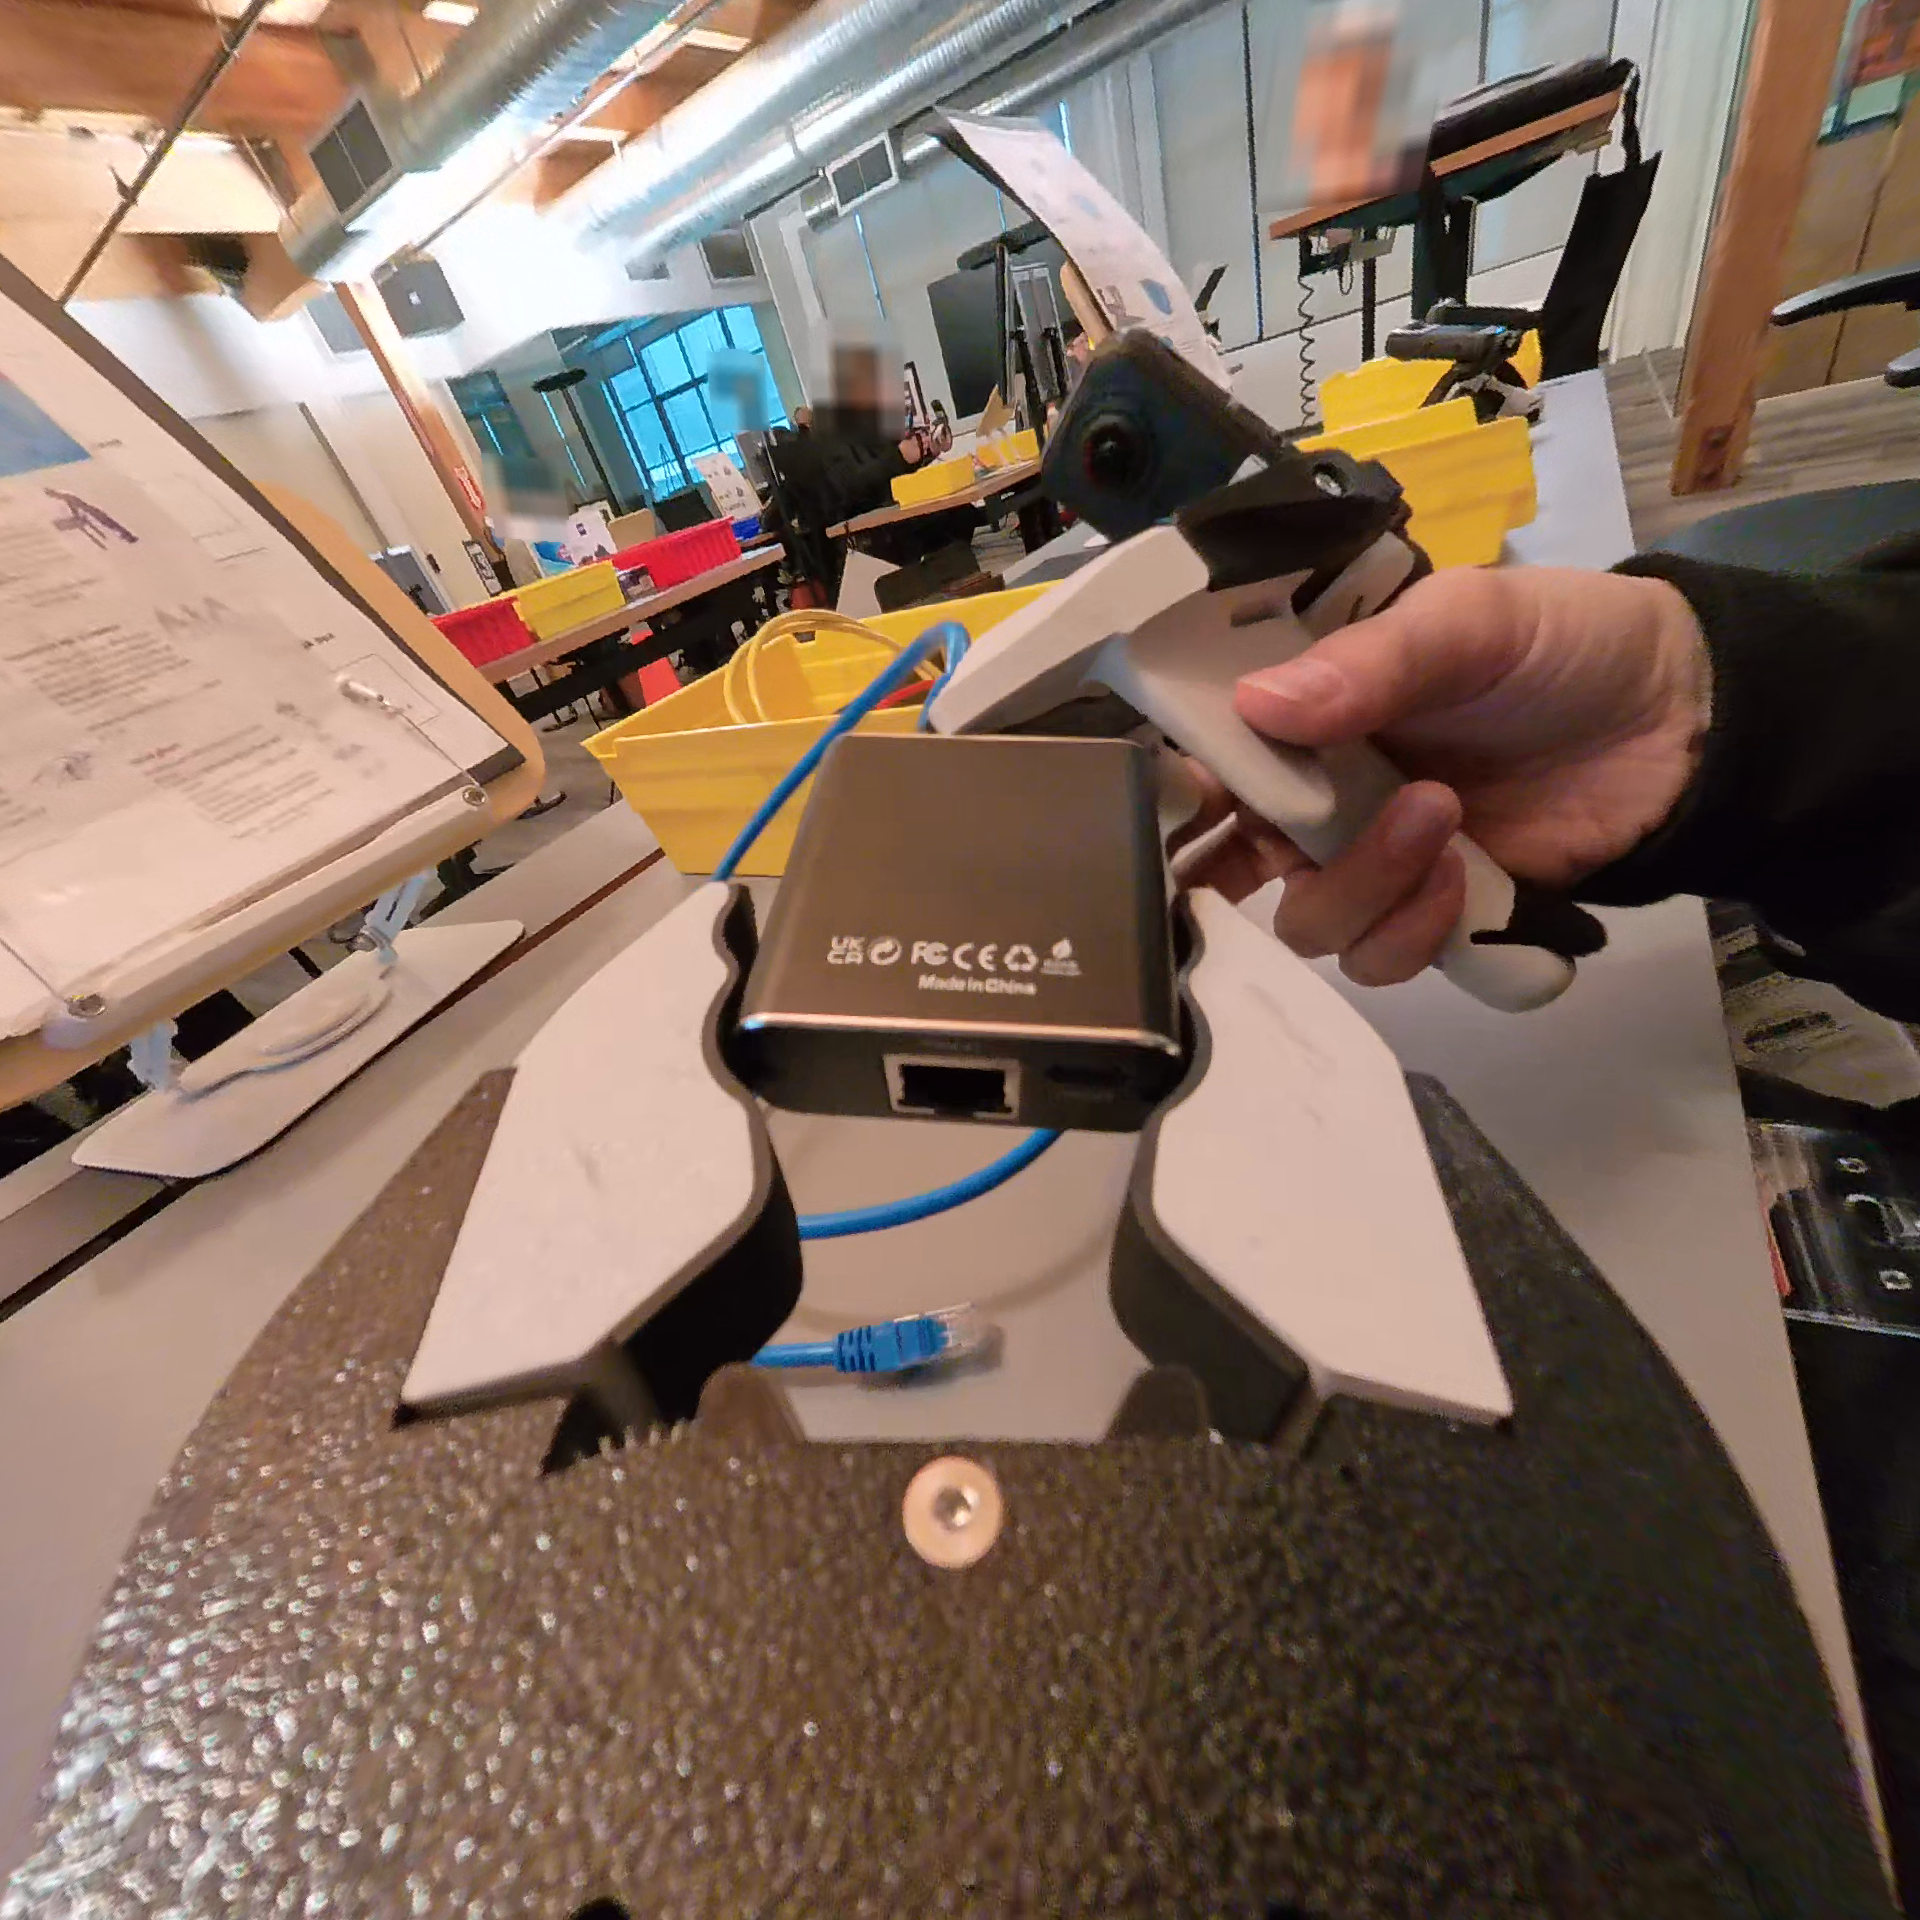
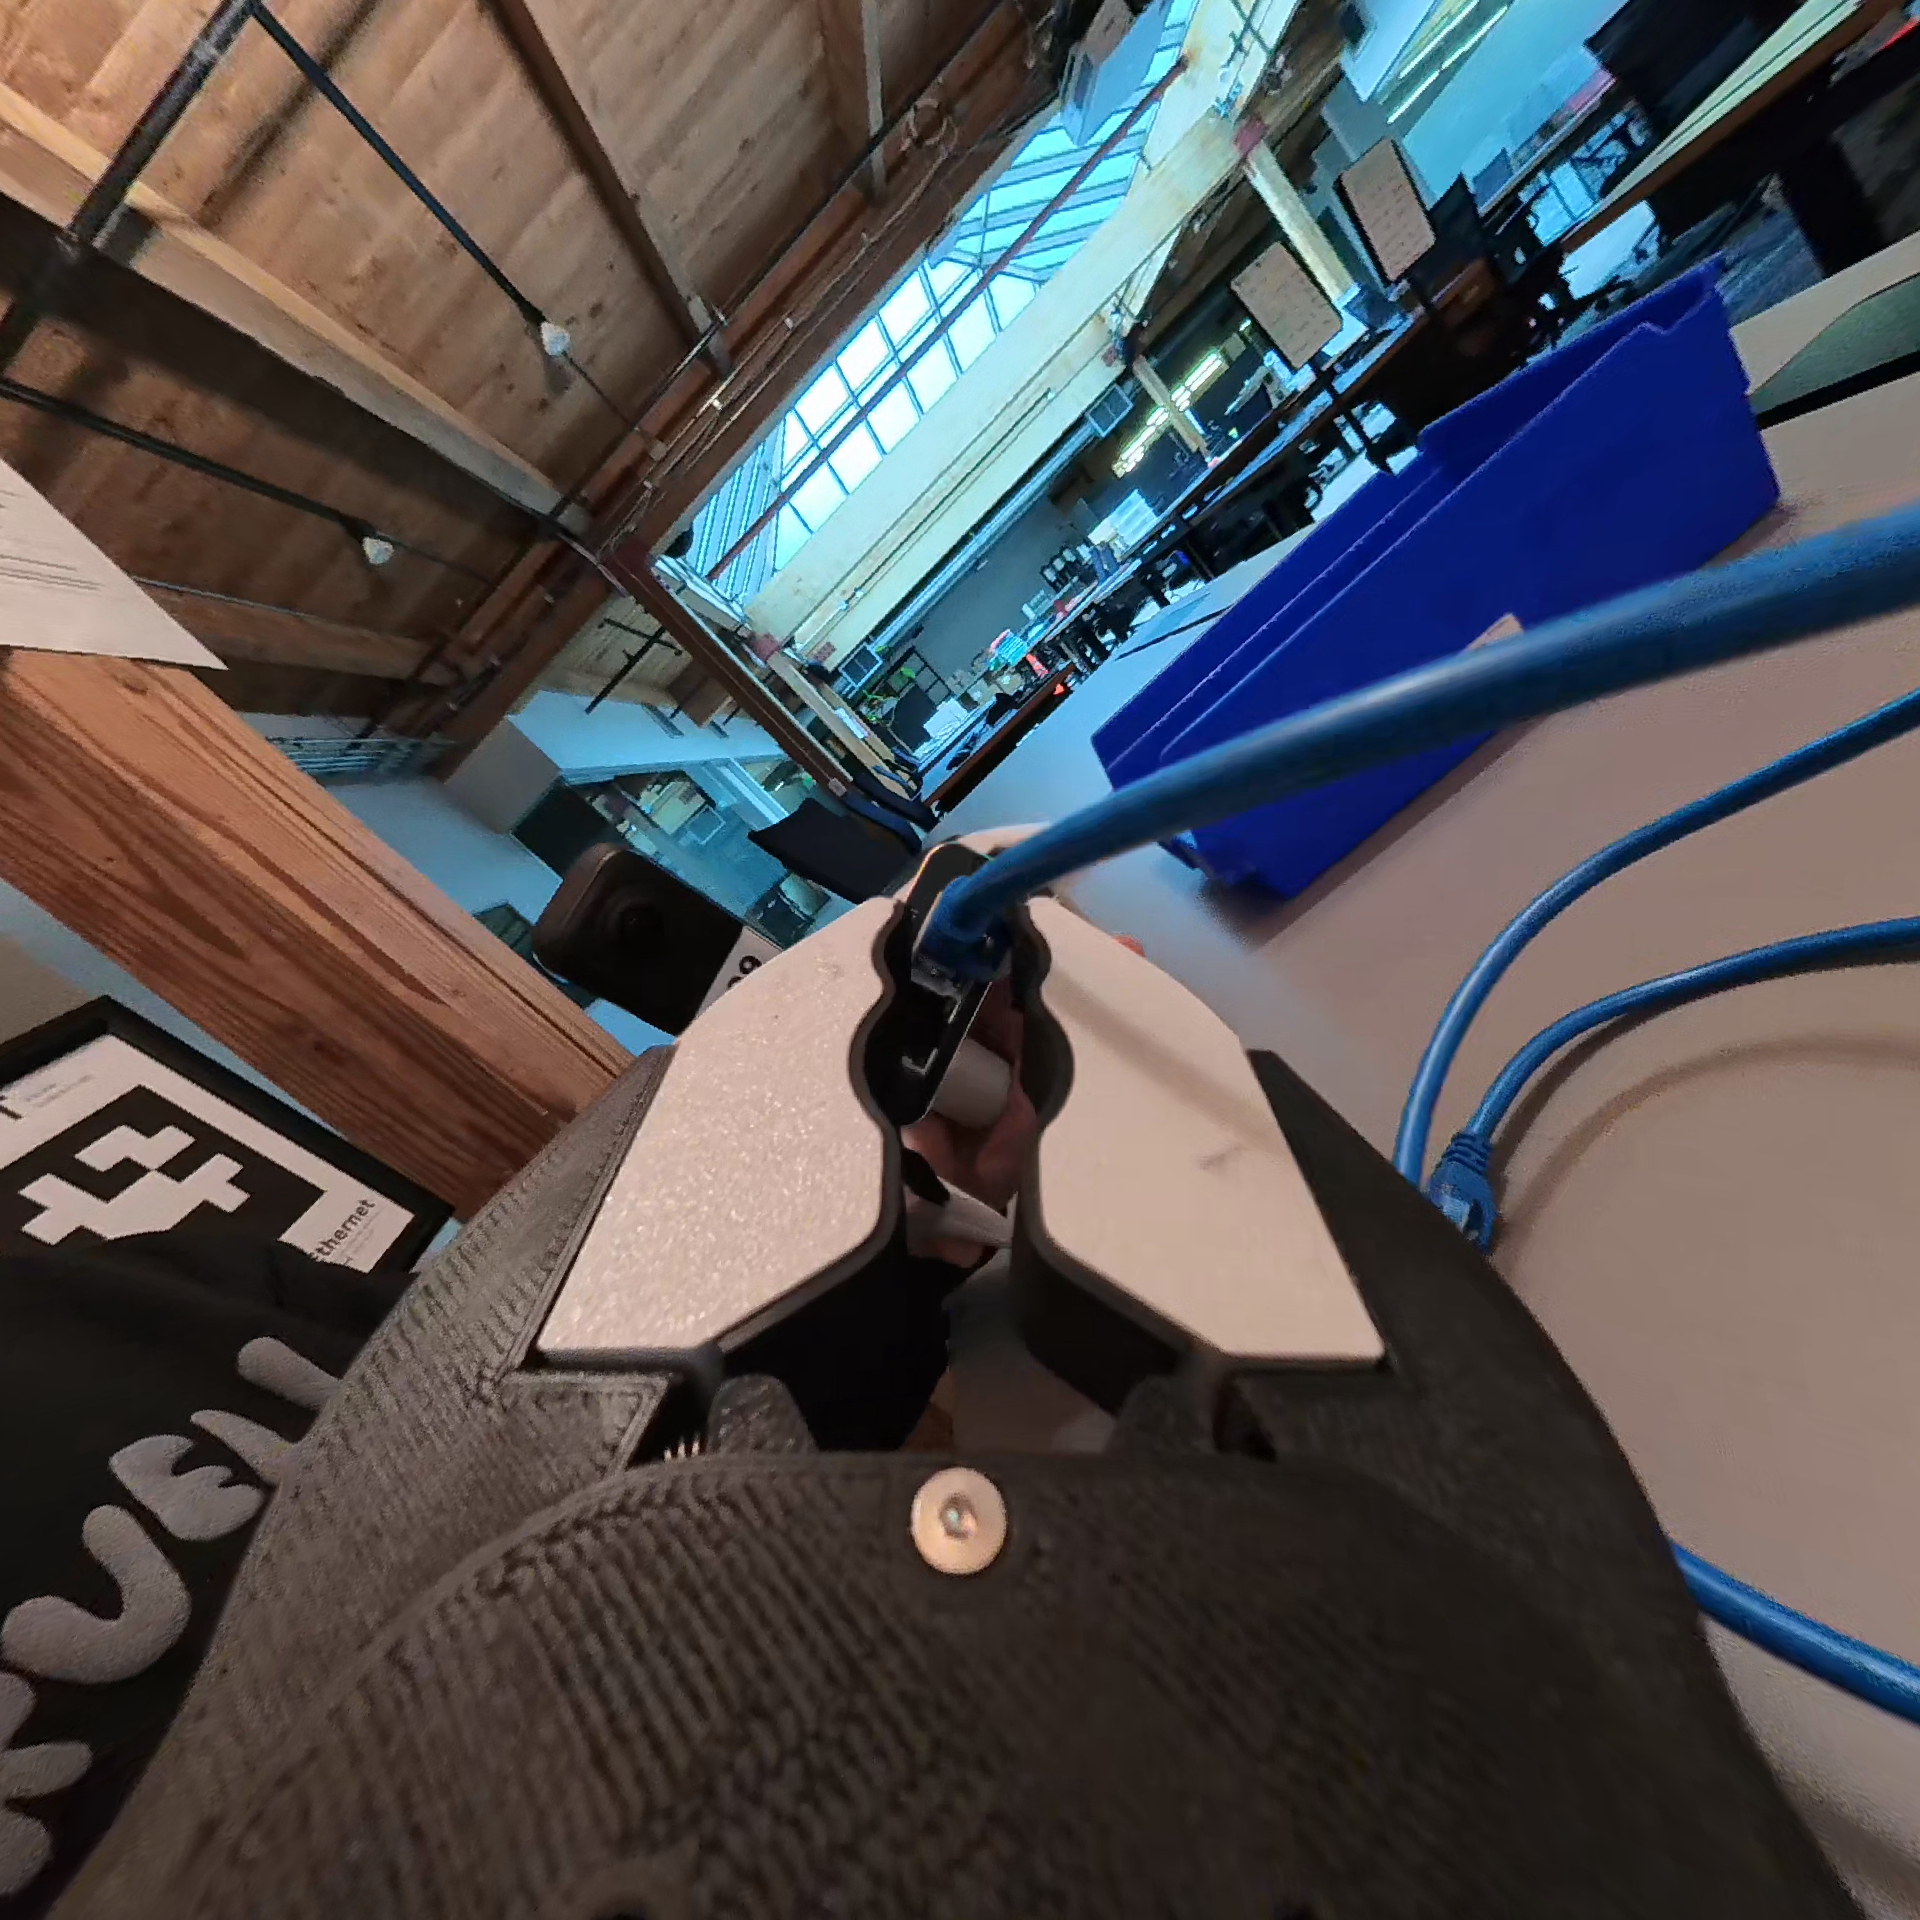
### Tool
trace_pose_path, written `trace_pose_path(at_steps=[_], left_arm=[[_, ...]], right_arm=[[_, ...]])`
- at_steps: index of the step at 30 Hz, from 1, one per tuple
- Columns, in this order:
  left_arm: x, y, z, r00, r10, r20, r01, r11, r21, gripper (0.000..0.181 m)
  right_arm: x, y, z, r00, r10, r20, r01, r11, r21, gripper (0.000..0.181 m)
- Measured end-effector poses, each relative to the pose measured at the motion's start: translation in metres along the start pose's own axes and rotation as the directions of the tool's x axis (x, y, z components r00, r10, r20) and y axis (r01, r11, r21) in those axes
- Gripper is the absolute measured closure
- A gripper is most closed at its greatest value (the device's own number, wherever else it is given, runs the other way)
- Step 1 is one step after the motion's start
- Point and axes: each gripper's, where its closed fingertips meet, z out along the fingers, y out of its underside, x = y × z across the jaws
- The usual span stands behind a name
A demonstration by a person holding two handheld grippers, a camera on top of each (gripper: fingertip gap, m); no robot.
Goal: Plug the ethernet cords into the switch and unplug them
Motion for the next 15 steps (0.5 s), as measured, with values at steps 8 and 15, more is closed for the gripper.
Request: trace_pose_path(at_steps=[8,15], left_arm=[[-0.009,-0.002,-0.006,0.998,0.05,0.048,-0.051,0.999,0.012,0.107],[0.0,-0.004,-0.004,0.987,0.16,0.035,-0.16,0.987,0.004,0.107]], right_arm=[[0.012,-0.003,-0.004,0.988,0.148,0.032,-0.15,0.988,0.047,0.154],[-0.015,0.034,0.015,0.94,0.247,0.235,-0.22,0.966,-0.135,0.147]])
